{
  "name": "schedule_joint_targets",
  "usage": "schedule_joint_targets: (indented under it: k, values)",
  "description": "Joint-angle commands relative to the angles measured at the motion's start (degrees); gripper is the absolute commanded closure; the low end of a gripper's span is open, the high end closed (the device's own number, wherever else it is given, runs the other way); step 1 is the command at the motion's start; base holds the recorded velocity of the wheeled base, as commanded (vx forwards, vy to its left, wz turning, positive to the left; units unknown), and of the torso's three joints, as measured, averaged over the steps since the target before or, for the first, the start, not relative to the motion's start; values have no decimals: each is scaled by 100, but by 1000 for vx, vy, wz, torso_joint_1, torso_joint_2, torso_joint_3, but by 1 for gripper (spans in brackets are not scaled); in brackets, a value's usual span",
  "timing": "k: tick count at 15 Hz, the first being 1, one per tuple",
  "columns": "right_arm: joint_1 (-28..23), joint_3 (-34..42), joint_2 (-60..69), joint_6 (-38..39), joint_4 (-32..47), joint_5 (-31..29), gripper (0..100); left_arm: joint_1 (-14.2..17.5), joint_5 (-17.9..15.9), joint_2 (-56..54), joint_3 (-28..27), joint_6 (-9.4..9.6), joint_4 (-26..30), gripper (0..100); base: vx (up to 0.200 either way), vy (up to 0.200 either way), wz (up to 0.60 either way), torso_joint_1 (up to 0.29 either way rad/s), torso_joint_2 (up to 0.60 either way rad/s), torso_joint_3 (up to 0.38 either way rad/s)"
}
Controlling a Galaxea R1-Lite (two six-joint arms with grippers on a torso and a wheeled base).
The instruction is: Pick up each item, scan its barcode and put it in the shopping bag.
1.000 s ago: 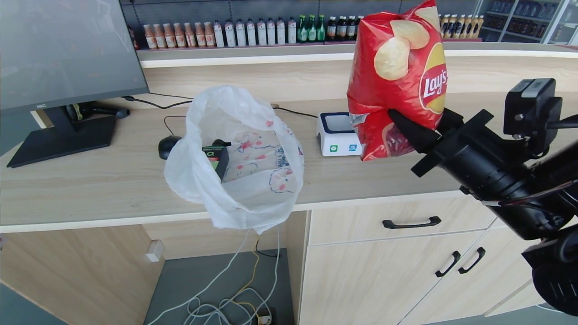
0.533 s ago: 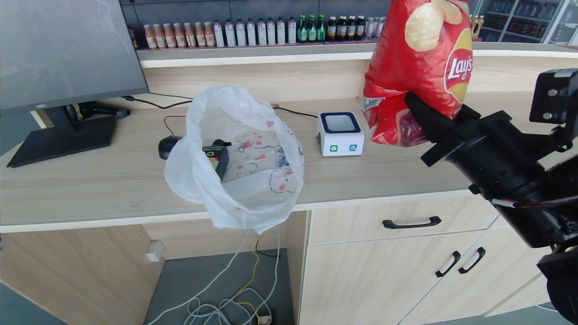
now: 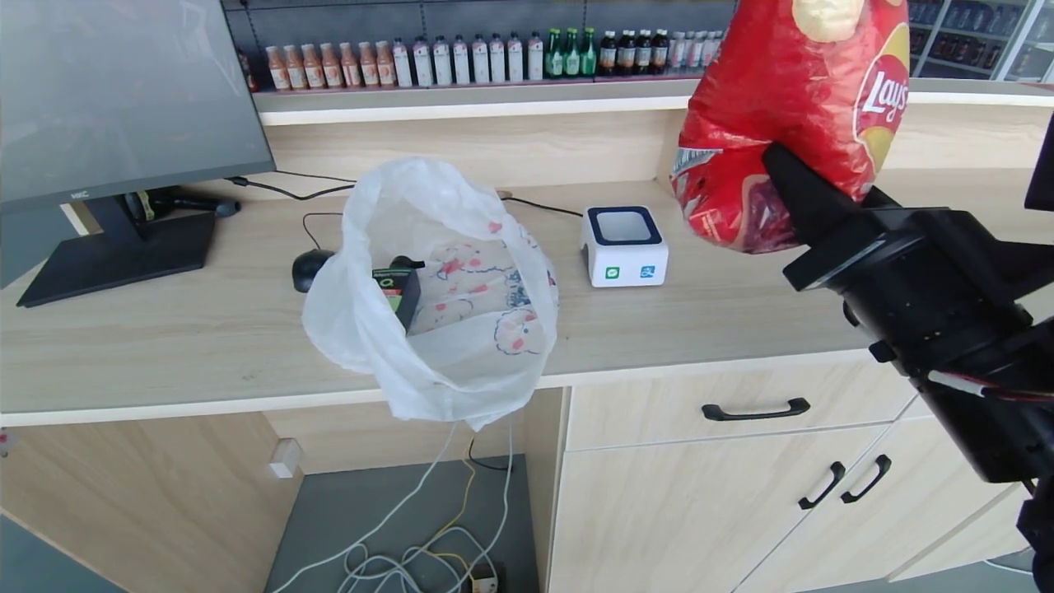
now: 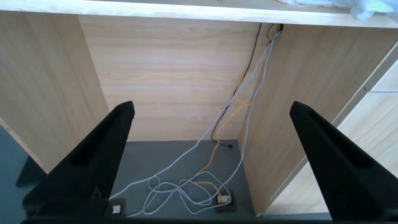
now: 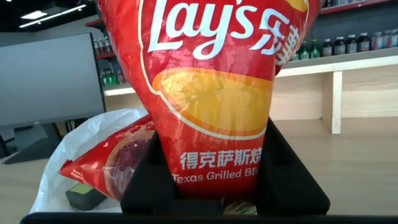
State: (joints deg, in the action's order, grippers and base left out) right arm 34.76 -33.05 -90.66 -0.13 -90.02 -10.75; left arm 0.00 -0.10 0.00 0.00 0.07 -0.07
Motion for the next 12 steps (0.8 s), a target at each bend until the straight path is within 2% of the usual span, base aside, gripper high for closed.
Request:
schedule_joint_targets:
  k: [1, 3, 10, 12]
  values:
    - [5, 62, 40, -48, 2, 12, 100, 0, 1, 0, 0, -7, -1, 0, 0, 200, 0, 2, 2, 2]
    - [233, 194, 22, -224, 2, 161, 100, 0, 1, 0, 0, 1, -1, 0, 0, 200, 0, 5, 0, 5]
    - [286, 404, 119, -268, 2, 161, 100, 0, 1, 0, 0, -7, -1, 0, 0, 200, 0, 0, 2, 4]
    - [321, 457, 163, -329, 2, 161, 100, 0, 1, 0, 0, 1, -1, 0, 0, 0, 0, 0, 0, 0]
